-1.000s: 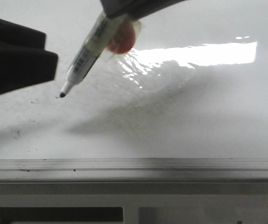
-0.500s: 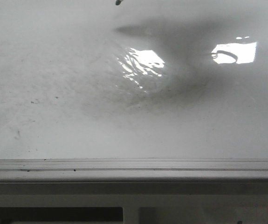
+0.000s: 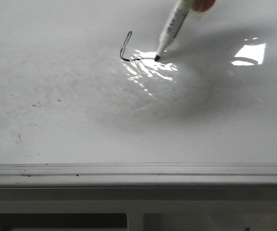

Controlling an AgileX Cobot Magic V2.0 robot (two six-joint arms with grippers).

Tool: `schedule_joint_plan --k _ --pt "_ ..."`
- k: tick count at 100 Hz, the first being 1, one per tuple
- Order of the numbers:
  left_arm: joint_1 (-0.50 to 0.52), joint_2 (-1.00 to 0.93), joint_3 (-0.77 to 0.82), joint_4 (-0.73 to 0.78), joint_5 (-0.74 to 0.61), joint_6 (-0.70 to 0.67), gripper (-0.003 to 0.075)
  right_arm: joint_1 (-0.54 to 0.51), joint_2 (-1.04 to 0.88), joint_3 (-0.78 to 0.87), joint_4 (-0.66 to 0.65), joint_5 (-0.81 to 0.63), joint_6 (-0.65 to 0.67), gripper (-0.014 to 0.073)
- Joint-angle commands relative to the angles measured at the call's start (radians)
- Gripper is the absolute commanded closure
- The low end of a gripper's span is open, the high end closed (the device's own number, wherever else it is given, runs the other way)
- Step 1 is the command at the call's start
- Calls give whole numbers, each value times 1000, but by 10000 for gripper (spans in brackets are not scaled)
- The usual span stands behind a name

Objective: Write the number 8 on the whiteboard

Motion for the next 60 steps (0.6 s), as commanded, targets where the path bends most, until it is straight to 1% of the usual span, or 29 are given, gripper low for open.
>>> schedule_joint_plan --k 1,10,17,22,27,32,39,50,56,60 --pt "-2 -1 -25 -15 -66 -13 477 8 -9 -4 3 -43 15 637" --pt "-2 -1 -25 -15 -66 -13 477 53 32 14 16 -137 15 637" --pt "-2 -1 -25 -15 -66 -13 477 72 44 7 -8 -199 17 637" --pt "-2 -1 -25 -15 -66 -13 477 63 41 -2 -36 -209 44 637" --pt "-2 -1 -25 -15 -66 -13 477 41 21 -13 -91 -186 86 637" --pt "-2 -1 -25 -15 -66 -13 477 24 8 -24 -120 -169 94 637" --pt "-2 -1 -25 -15 -66 -13 477 8 -3 -23 -122 -203 94 637" --pt "-2 -1 -25 -15 -66 -13 477 23 16 -23 -102 -284 94 637" --pt "-2 -1 -25 -15 -66 -13 477 43 27 -23 -102 -280 94 637" --pt "-2 1 -25 -13 -66 -13 477 62 27 -23 -102 -250 94 637"
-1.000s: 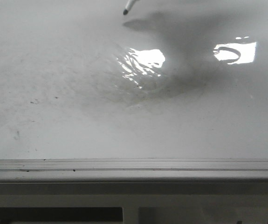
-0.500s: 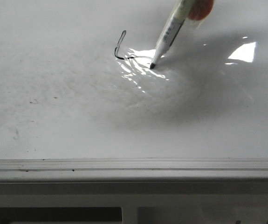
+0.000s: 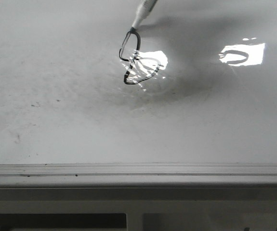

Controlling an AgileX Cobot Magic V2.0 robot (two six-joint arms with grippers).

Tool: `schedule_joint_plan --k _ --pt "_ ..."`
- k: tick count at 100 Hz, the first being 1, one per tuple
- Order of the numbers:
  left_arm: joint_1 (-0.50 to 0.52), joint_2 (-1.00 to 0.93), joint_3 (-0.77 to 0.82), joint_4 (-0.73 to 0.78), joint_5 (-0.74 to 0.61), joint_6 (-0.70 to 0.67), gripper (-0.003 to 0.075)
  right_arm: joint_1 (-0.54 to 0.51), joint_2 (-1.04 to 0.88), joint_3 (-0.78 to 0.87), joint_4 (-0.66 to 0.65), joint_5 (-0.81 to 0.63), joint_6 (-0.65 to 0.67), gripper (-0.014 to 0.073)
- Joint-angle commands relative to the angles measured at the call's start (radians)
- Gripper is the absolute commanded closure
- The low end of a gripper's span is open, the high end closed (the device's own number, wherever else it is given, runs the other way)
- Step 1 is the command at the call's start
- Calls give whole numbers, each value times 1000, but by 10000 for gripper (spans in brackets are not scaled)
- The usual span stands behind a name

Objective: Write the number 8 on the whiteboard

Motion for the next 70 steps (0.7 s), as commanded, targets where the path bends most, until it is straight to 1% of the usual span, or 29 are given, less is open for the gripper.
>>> schedule_joint_plan --k 1,6,16,29,40,53,62,70 --pt "-2 1 -27 -13 -68 -13 477 27 3 -32 -39 -54 -6 637" --pt "-2 12 -27 -11 -70 -13 477 50 -11 -29 -39 -17 -6 637" --pt "-2 50 -27 24 -83 -13 462 107 -42 -25 -10 0 -6 637" --pt "-2 133 -27 39 -178 -13 415 179 -14 -22 13 44 -6 637" --pt "-4 224 -27 42 -244 -13 414 222 29 -22 25 32 -2 637" --pt "-15 315 -27 92 -322 -15 416 261 74 -22 28 -17 28 637" --pt "-33 366 -27 89 -391 -15 416 283 89 -22 29 -41 28 637" --pt "-33 400 -29 84 -414 -15 416 296 93 -22 38 -42 29 637"
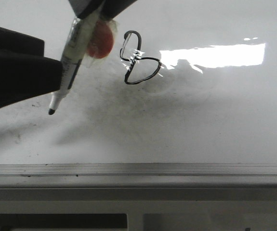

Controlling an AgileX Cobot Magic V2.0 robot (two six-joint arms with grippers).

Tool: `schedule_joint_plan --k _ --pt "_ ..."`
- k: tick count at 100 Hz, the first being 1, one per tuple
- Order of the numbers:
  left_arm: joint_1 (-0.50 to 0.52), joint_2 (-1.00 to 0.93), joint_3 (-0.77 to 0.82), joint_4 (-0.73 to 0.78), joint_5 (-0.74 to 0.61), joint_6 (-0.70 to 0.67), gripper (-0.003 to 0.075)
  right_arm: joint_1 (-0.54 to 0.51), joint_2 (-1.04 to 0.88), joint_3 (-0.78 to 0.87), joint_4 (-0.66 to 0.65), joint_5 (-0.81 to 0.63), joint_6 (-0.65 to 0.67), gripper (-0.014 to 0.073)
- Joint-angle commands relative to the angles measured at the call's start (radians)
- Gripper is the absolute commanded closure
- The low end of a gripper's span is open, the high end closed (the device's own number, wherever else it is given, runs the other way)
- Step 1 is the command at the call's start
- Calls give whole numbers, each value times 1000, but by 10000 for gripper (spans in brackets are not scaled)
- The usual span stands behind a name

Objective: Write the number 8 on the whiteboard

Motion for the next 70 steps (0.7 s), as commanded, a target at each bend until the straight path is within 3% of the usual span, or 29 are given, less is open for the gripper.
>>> schedule_joint_plan --k 1,21,38,41,48,62,70 --pt "-9 24 -29 -11 -119 -15 416 13 -15 -24 15 -79 5 637" --pt "-9 47 -29 -25 -121 -15 456 18 -15 -24 31 -67 6 637" --pt "-9 47 -29 -63 -126 -15 743 18 -15 -24 31 -71 6 634" --pt "-9 47 -27 -63 -126 -15 739 18 -15 -24 28 -71 4 623" --pt "-9 47 -27 -63 -126 -15 741 18 -15 -24 16 -71 4 529" --pt "-9 47 -27 -117 -119 -43 741 8 -17 -24 5 -73 4 197" --pt "-9 47 -29 -296 -72 -114 741 -11 -21 -24 5 -63 4 169"
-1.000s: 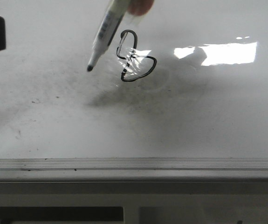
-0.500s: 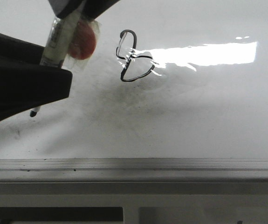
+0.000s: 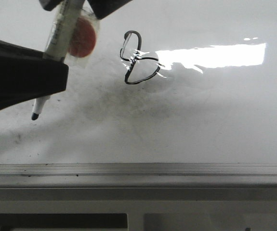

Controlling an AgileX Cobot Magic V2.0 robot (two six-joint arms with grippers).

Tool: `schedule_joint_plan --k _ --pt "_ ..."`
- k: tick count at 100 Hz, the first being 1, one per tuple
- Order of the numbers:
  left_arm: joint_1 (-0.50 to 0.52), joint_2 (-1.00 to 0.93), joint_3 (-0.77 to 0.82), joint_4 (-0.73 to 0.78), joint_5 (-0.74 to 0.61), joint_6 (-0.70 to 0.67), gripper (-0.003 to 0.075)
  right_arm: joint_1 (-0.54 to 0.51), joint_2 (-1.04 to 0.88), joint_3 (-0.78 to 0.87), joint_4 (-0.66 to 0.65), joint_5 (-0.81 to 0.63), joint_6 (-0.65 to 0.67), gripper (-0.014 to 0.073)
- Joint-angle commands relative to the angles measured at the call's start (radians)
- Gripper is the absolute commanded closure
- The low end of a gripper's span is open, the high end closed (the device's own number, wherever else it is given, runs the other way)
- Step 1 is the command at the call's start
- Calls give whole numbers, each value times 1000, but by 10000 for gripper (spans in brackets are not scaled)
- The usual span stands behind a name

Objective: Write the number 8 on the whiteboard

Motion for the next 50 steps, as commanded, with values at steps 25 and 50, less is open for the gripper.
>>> schedule_joint_plan --k 25,50 --pt "-3 52 -147 -494 244 -94 741 -33 -38 -24 -8 -23 1 230" --pt "-3 101 -172 -586 249 -94 741 -33 -38 -24 -6 3 1 230"
